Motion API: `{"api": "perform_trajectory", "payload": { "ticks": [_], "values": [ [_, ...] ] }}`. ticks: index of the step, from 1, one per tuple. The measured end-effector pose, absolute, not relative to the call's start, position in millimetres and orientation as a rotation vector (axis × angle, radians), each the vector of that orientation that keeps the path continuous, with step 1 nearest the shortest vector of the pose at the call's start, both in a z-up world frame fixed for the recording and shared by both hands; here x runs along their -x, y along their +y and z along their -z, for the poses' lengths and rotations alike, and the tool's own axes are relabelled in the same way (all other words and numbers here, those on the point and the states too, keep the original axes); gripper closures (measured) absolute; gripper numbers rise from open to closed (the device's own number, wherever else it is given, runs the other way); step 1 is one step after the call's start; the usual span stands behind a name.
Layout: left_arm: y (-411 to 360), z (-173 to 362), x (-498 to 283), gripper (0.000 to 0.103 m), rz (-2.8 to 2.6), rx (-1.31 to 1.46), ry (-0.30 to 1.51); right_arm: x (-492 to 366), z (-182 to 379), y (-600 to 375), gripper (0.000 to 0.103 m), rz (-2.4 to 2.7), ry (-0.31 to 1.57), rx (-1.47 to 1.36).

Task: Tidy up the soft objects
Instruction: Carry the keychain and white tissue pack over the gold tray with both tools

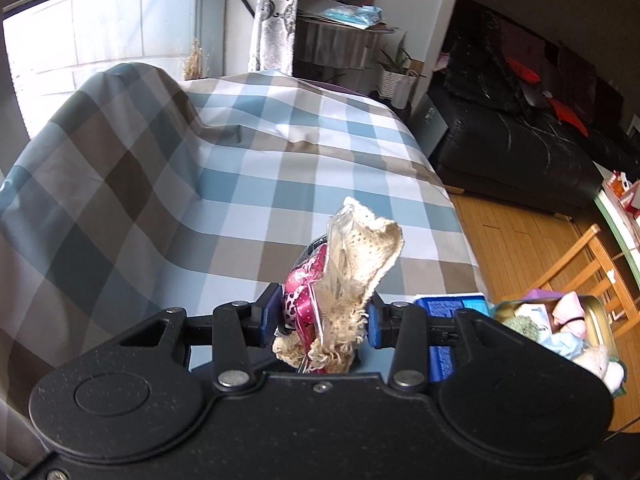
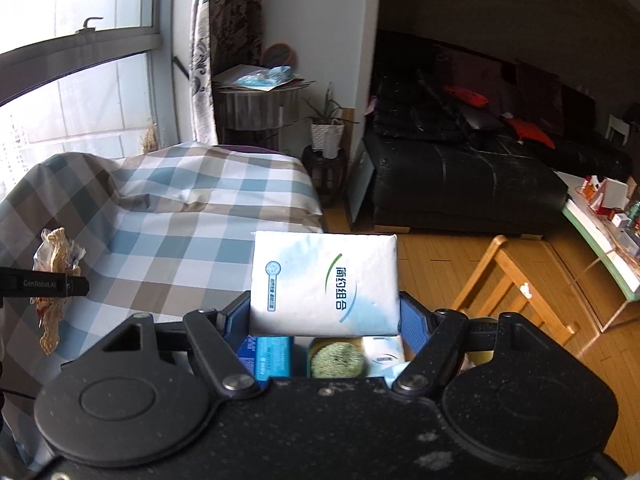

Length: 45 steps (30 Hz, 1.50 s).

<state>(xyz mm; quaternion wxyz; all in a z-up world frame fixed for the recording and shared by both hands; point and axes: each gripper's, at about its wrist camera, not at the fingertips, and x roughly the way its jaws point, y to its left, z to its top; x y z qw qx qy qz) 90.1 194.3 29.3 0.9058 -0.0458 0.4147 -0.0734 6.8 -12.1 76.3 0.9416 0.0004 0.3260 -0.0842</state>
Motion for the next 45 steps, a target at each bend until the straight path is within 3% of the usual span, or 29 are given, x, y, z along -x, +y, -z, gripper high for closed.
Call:
{"api": "perform_trajectory", "payload": {
  "ticks": [10, 20, 45],
  "values": [
    [127.1, -23.0, -54.5, 0.061, 0.334, -0.013, 0.928, 71.6, -83.0, -115.3, 0.030, 0.457, 0.619, -0.131],
    [74.4, -14.4, -23.6, 0.061, 0.389, -0.110, 0.993, 102.1, -50.8, -179.6, 0.030, 0.551, 0.654, -0.327],
    [-57.5, 2.6, -38.9, 0.061, 0.488, -0.177, 1.081, -16.7, -19.2, -235.8, 0.029, 0.563, 0.715, -0.359]
  ]
}}
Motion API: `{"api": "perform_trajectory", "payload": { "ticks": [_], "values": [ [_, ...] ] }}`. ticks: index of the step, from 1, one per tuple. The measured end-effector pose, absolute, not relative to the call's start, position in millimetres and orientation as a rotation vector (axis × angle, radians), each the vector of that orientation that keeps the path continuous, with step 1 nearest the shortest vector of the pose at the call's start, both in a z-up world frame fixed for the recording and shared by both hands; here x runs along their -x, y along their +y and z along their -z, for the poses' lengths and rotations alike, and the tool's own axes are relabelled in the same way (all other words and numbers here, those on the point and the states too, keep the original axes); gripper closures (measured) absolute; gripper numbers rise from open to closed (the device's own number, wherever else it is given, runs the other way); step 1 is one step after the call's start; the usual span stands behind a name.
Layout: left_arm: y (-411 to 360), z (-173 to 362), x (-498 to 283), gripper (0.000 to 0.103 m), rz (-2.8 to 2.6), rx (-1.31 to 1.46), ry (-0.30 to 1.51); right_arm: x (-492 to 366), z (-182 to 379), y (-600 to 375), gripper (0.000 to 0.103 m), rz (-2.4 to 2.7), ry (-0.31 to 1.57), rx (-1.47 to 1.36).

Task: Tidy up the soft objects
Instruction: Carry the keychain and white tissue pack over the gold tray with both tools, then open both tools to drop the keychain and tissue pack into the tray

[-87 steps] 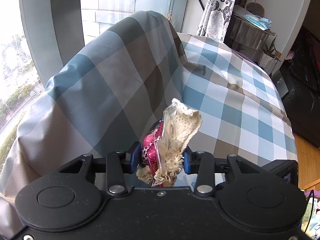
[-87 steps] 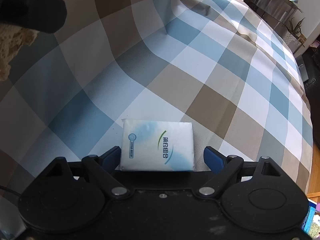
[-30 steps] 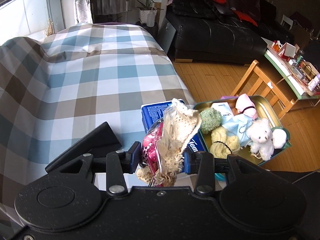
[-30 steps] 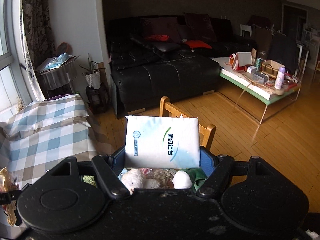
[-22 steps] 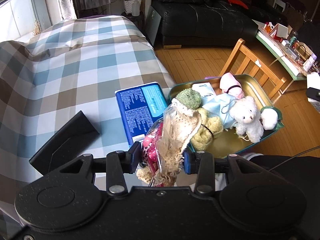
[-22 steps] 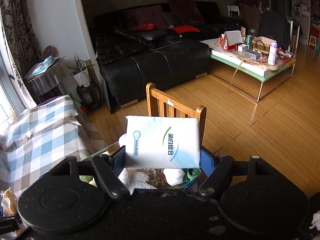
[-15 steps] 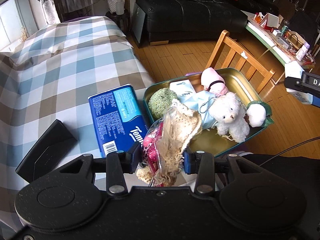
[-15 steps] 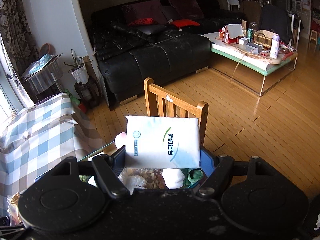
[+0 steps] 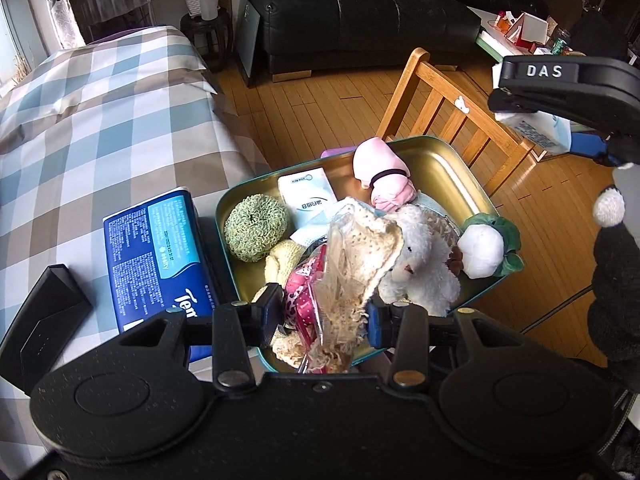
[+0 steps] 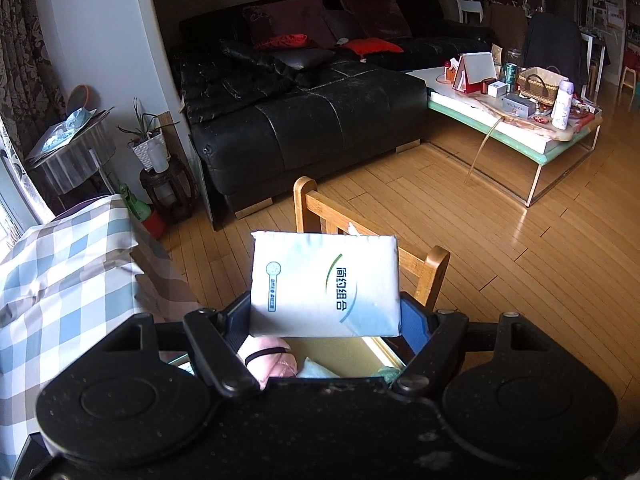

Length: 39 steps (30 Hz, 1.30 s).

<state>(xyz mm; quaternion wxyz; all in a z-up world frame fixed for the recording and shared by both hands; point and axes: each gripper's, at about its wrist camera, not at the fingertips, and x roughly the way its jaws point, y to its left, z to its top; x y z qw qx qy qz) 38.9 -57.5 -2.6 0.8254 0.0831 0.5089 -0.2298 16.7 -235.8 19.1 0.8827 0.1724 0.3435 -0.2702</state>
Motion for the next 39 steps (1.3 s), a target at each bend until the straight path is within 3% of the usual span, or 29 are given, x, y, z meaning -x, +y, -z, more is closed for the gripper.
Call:
{"api": "perform_trajectory", "payload": {
  "ticks": [31, 33, 35, 36, 39],
  "values": [
    [-107.0, 38.2, -54.6, 0.060, 0.482, -0.259, 1.051, -35.1, 19.2, -259.8, 0.029, 0.575, 0.836, -0.418],
    [-106.9, 37.7, -55.7, 0.058, 0.483, -0.254, 1.043, -35.6, 19.7, -256.4, 0.029, 0.570, 0.840, -0.406],
    [-105.6, 36.0, -57.3, 0.043, 0.478, -0.243, 1.032, -36.8, 20.3, -255.0, 0.029, 0.566, 0.847, -0.400],
    [-104.3, 34.5, -58.1, 0.040, 0.477, -0.234, 1.022, -37.1, 20.4, -254.9, 0.029, 0.564, 0.848, -0.401],
    [-102.2, 31.2, -59.6, 0.039, 0.479, -0.218, 1.010, -37.4, 20.1, -256.3, 0.029, 0.561, 0.852, -0.401]
  ]
}}
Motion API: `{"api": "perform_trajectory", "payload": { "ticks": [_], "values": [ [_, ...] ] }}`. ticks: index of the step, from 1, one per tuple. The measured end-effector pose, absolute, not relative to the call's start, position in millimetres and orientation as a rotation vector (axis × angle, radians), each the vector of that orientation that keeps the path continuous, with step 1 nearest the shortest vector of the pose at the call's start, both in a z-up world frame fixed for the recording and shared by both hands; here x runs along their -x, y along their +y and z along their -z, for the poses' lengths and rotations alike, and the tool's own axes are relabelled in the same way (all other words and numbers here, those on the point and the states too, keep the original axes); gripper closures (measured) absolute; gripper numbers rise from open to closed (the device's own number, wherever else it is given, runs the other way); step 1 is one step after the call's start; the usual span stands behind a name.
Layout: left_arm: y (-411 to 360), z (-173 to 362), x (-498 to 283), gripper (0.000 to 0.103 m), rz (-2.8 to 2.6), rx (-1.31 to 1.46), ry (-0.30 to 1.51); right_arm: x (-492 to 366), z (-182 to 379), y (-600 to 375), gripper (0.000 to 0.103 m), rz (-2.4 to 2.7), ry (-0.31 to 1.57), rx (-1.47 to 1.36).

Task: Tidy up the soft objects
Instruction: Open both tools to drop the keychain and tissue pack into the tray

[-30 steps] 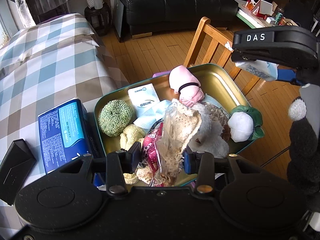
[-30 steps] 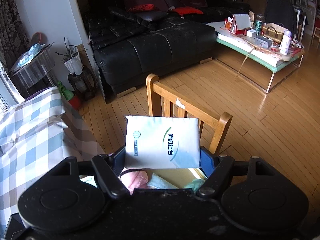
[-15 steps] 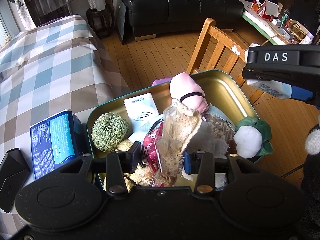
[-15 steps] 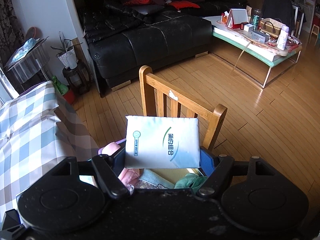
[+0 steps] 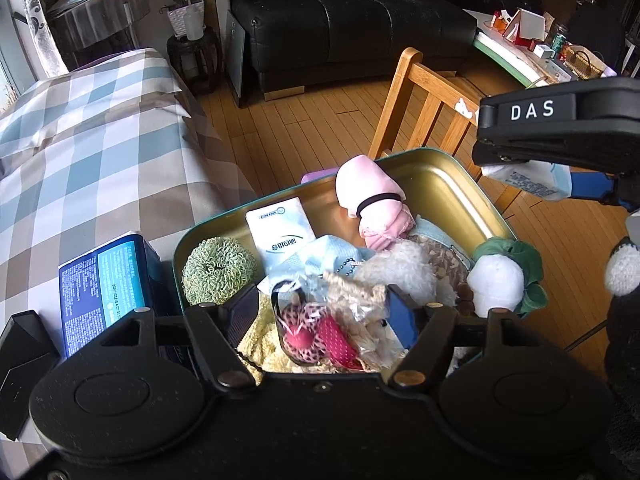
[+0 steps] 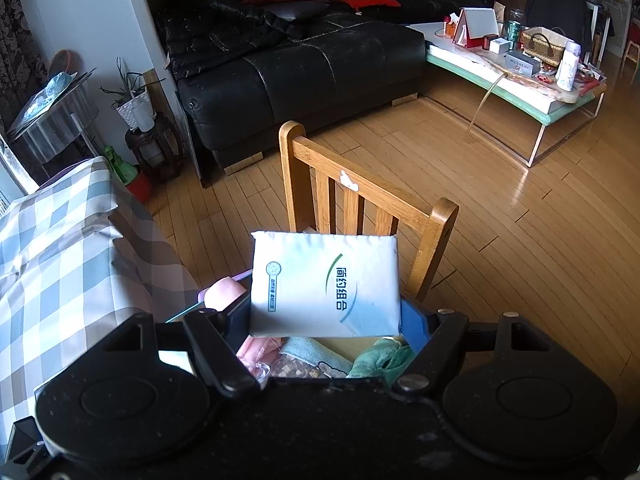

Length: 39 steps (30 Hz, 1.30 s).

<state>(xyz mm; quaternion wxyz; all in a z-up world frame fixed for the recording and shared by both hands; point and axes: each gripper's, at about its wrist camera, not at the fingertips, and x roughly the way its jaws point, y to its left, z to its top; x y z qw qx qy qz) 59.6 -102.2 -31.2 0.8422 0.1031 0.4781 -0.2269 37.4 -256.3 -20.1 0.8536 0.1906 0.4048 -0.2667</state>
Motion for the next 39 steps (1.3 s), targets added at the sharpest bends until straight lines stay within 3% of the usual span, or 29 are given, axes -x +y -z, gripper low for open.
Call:
{"api": "perform_trajectory", "payload": {
  "ticks": [39],
  "values": [
    [-88.3, 0.8, -53.9, 0.029, 0.406, -0.165, 0.925, -35.5, 21.9, -256.2, 0.024, 0.512, 0.883, -0.411]
  ]
}}
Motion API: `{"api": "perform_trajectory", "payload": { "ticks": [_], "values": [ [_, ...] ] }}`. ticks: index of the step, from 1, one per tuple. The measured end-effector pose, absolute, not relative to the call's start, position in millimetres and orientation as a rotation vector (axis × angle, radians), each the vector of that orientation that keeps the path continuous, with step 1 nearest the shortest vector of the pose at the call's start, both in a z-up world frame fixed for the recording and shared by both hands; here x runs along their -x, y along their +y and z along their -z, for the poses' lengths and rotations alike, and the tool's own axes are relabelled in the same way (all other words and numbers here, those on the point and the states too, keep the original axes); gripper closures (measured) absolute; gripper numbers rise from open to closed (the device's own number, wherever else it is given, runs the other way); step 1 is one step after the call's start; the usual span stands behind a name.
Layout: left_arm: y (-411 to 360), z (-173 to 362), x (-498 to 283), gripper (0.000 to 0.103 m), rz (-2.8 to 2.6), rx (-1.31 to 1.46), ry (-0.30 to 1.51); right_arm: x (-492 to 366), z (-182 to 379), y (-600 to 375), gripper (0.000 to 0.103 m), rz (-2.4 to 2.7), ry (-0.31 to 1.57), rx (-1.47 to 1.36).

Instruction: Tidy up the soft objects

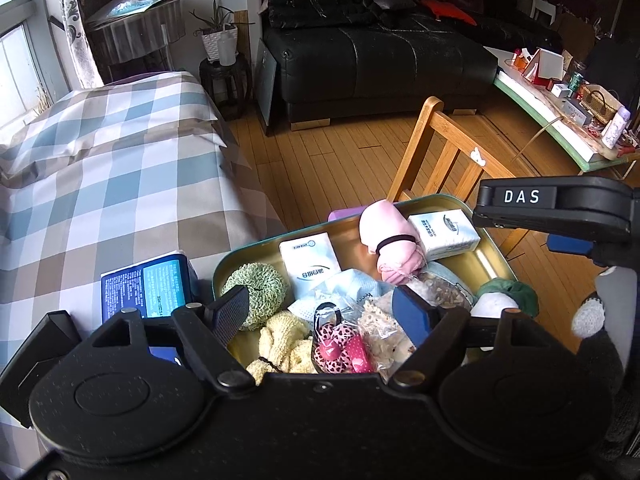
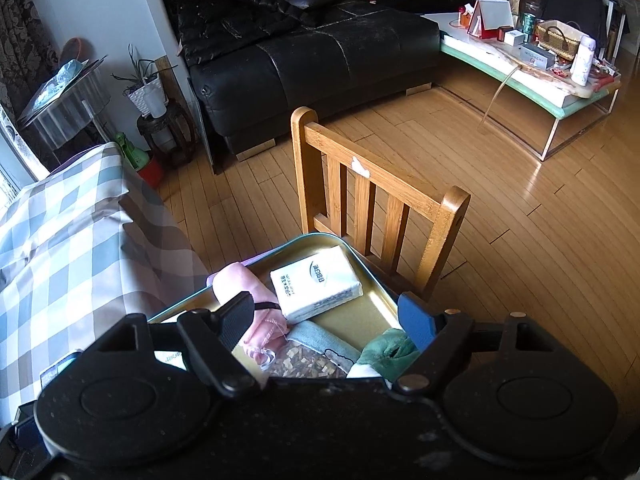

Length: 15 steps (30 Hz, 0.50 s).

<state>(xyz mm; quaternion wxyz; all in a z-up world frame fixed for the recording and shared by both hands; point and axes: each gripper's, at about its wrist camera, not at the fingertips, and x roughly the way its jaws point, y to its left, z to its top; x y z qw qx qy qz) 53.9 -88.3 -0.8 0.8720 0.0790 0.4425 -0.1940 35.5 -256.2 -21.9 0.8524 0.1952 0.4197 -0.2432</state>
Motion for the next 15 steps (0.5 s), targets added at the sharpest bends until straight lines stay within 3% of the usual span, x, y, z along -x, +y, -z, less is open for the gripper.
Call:
{"api": "perform_trajectory", "payload": {
  "ticks": [15],
  "values": [
    [-82.1, -0.3, -48.2, 0.027, 0.299, -0.221, 0.929, -29.6, 25.1, -247.0, 0.023, 0.479, 0.904, -0.353]
  ]
}}
